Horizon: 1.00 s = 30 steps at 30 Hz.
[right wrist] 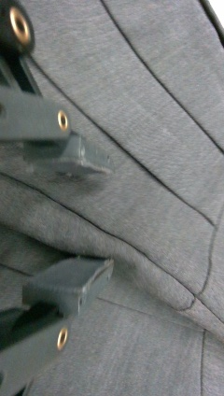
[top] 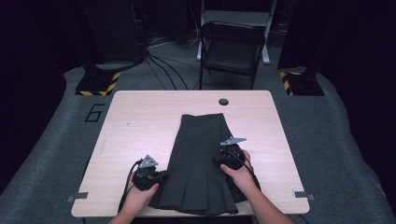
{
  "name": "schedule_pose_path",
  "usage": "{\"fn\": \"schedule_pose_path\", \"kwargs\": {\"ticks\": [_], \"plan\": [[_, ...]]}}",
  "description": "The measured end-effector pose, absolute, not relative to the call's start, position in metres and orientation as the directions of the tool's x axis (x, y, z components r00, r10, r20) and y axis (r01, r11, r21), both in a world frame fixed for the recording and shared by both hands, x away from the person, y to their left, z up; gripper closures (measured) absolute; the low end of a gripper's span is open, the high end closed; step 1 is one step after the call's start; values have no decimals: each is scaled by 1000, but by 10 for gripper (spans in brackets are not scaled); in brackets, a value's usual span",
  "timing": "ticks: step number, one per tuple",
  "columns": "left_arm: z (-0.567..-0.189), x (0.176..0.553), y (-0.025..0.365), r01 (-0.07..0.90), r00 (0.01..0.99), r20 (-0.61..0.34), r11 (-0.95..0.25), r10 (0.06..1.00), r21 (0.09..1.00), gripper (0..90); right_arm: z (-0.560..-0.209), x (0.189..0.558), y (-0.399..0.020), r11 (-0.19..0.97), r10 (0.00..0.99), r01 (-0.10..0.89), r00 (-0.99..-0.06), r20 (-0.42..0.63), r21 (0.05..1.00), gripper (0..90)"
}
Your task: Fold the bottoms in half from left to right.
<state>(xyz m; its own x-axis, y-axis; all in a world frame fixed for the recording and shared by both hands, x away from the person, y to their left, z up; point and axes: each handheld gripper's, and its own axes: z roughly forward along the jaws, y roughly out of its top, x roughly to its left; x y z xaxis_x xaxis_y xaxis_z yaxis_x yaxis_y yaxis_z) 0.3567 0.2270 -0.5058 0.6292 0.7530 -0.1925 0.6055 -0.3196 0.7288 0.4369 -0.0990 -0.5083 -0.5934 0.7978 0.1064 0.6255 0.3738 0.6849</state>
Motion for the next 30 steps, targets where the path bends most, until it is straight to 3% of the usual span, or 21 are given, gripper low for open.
{"fn": "schedule_pose_path", "kwargs": {"ticks": [5, 8, 20, 30], "plan": [[-500, 357, 225, 585, 645, -192, -317, 740, 746, 889, -504, 438, -99, 367, 787, 594, -608, 100, 716, 747], [-490, 356, 225, 571, 655, -193, -312, 730, 759, 890, -495, 435, -97, 370, 785, 579, -613, 89, 727, 785], [-464, 358, 214, 547, 670, -202, -292, 714, 784, 890, -435, 435, -95, 393, 773, 496, -634, 15, 774, 805], [-451, 365, 179, 532, 703, -199, -320, 683, 784, 890, -407, 447, -113, 375, 818, 524, -576, -7, 764, 809]]}}
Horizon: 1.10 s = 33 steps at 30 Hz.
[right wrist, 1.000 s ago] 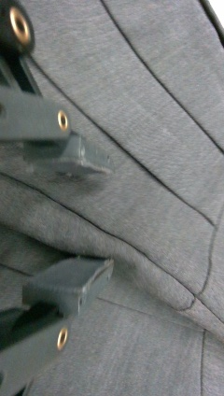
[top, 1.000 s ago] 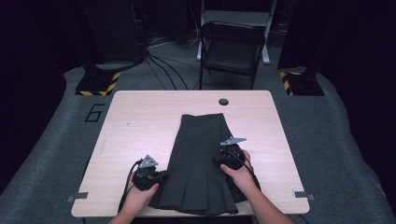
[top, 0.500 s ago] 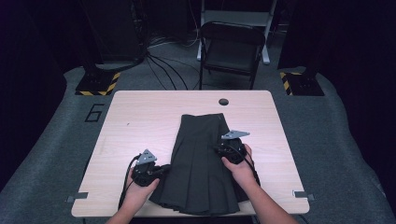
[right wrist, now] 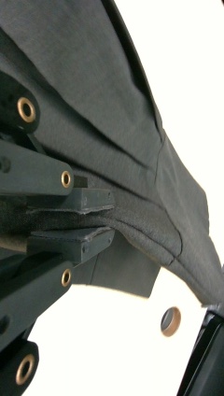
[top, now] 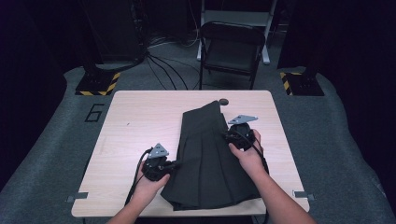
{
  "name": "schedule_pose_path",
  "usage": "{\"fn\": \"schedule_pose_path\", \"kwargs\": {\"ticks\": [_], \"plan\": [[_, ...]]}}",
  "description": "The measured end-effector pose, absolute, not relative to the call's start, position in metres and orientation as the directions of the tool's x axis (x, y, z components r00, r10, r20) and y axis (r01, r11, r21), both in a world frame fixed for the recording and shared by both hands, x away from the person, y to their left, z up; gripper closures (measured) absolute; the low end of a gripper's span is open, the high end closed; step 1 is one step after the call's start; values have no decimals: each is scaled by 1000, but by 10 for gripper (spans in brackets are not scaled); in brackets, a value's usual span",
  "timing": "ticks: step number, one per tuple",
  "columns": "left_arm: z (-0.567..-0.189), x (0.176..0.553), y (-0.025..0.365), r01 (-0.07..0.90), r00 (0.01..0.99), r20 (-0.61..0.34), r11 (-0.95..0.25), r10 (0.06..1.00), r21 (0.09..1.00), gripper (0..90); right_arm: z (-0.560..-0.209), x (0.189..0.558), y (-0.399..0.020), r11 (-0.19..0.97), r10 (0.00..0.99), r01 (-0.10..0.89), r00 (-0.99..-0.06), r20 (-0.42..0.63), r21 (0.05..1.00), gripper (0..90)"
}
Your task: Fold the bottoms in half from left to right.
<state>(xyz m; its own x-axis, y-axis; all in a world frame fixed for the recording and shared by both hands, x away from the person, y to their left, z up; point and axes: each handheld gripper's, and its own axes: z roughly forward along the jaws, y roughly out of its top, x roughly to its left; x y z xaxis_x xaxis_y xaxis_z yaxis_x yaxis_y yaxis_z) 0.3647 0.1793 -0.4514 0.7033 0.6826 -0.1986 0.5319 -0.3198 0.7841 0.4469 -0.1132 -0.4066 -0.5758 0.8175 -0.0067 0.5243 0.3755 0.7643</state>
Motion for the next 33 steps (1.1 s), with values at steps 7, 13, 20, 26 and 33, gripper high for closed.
{"fn": "schedule_pose_path", "kwargs": {"ticks": [7, 13, 20, 26, 33], "plan": [[-468, 369, 156, 539, 725, -192, -373, 661, 755, 885, -442, 465, -132, 376, 848, 609, -531, 6, 698, 802], [-482, 367, 151, 539, 727, -170, -400, 665, 742, 867, -466, 470, -139, 363, 861, 646, -508, 23, 672, 789], [-491, 360, 151, 543, 744, -172, -434, 646, 718, 739, -489, 474, -146, 345, 875, 683, -482, 43, 644, 744], [-490, 350, 161, 540, 763, -199, -436, 615, 720, 649, -498, 472, -151, 334, 875, 695, -481, 66, 637, 705], [-487, 331, 172, 545, 764, -224, -420, 605, 726, 642, -490, 462, -153, 338, 871, 680, -487, 57, 651, 576]]}}
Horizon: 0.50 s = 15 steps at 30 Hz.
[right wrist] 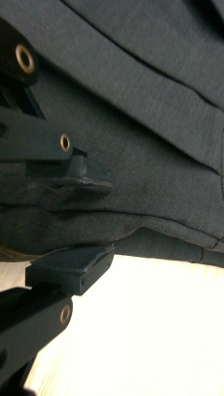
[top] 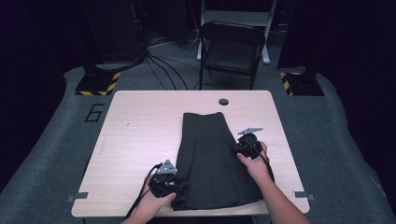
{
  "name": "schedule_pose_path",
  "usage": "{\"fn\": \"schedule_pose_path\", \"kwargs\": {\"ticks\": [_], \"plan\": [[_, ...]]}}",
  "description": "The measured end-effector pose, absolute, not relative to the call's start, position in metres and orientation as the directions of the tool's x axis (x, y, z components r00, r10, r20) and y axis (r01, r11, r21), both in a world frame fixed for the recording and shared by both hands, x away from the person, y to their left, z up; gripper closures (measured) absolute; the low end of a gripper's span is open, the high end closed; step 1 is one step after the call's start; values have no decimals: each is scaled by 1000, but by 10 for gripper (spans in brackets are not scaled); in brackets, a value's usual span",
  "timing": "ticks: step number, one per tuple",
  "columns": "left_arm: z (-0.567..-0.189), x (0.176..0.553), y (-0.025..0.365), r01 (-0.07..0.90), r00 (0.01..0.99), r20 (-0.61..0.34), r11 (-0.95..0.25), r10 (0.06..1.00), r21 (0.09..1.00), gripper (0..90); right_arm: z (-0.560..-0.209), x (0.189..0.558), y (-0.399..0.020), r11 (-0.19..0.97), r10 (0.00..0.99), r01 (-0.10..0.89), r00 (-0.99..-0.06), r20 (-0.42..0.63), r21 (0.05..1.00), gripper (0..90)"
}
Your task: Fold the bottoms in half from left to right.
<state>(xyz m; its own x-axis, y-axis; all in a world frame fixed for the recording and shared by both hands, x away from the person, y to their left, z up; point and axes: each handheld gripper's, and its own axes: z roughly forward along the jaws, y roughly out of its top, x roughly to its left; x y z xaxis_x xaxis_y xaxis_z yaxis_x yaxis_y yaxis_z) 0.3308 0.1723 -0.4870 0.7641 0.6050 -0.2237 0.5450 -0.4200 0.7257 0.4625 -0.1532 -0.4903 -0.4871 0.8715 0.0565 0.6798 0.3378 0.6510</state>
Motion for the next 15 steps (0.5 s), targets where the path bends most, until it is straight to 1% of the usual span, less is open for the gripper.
{"fn": "schedule_pose_path", "kwargs": {"ticks": [3, 6, 8, 10, 11, 12, 15], "plan": [[-485, 323, 175, 540, 771, -229, -419, 595, 731, 651, -485, 456, -155, 335, 867, 659, -495, 53, 674, 546], [-480, 317, 178, 541, 769, -244, -398, 590, 741, 669, -480, 446, -155, 334, 861, 648, -506, 59, 685, 536], [-476, 314, 179, 524, 782, -236, -403, 576, 750, 707, -477, 440, -154, 338, 853, 634, -519, 59, 696, 530], [-473, 311, 178, 524, 789, -254, -397, 559, 754, 727, -474, 434, -155, 357, 838, 617, -543, 51, 701, 527], [-474, 309, 176, 530, 791, -266, -398, 551, 749, 735, -473, 431, -152, 338, 843, 622, -534, 67, 706, 525], [-475, 309, 175, 525, 799, -265, -412, 540, 745, 735, -473, 429, -153, 363, 828, 604, -558, 51, 709, 525], [-479, 309, 169, 533, 798, -275, -415, 536, 738, 738, -471, 421, -149, 365, 819, 595, -571, 57, 716, 520]]}}
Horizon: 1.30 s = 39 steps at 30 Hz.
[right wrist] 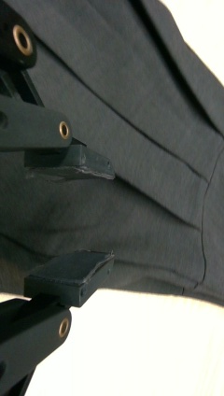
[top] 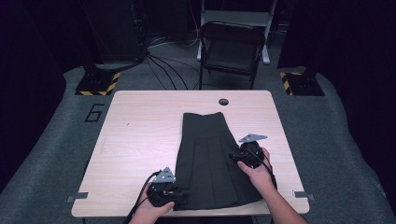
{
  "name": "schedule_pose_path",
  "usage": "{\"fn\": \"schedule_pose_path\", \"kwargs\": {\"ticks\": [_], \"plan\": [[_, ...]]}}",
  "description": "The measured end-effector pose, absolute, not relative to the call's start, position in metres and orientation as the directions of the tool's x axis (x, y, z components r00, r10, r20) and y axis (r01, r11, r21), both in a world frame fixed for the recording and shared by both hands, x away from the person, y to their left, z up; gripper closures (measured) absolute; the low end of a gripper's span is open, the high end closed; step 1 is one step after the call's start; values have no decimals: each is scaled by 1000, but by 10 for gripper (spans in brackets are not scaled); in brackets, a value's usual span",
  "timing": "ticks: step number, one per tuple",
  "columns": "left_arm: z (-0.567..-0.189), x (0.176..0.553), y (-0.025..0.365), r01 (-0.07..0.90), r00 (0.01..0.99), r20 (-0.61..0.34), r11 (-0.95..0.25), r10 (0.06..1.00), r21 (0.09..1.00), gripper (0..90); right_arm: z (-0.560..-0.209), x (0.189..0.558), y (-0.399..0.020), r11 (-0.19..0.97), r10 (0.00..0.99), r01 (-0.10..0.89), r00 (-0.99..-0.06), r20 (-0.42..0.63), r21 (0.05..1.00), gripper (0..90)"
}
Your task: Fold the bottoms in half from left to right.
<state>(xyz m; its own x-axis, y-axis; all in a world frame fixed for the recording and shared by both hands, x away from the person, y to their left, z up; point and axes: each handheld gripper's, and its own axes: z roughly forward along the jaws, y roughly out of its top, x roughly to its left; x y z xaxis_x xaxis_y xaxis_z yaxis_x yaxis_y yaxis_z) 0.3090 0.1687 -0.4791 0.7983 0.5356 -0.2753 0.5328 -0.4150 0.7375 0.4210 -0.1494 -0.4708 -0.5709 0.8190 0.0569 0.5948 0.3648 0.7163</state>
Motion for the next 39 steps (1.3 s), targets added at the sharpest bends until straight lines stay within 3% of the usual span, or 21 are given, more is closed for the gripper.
{"fn": "schedule_pose_path", "kwargs": {"ticks": [14, 25, 39], "plan": [[-498, 313, 150, 529, 814, -279, -451, 510, 718, 674, -484, 402, -139, 448, 773, 563, -635, 16, 694, 481], [-497, 319, 158, 536, 803, -290, -418, 521, 734, 623, -508, 403, -152, 391, 809, 640, -582, 84, 662, 472], [-497, 327, 160, 544, 793, -292, -405, 535, 735, 581, -508, 395, -157, 386, 804, 629, -588, 88, 674, 461]]}}
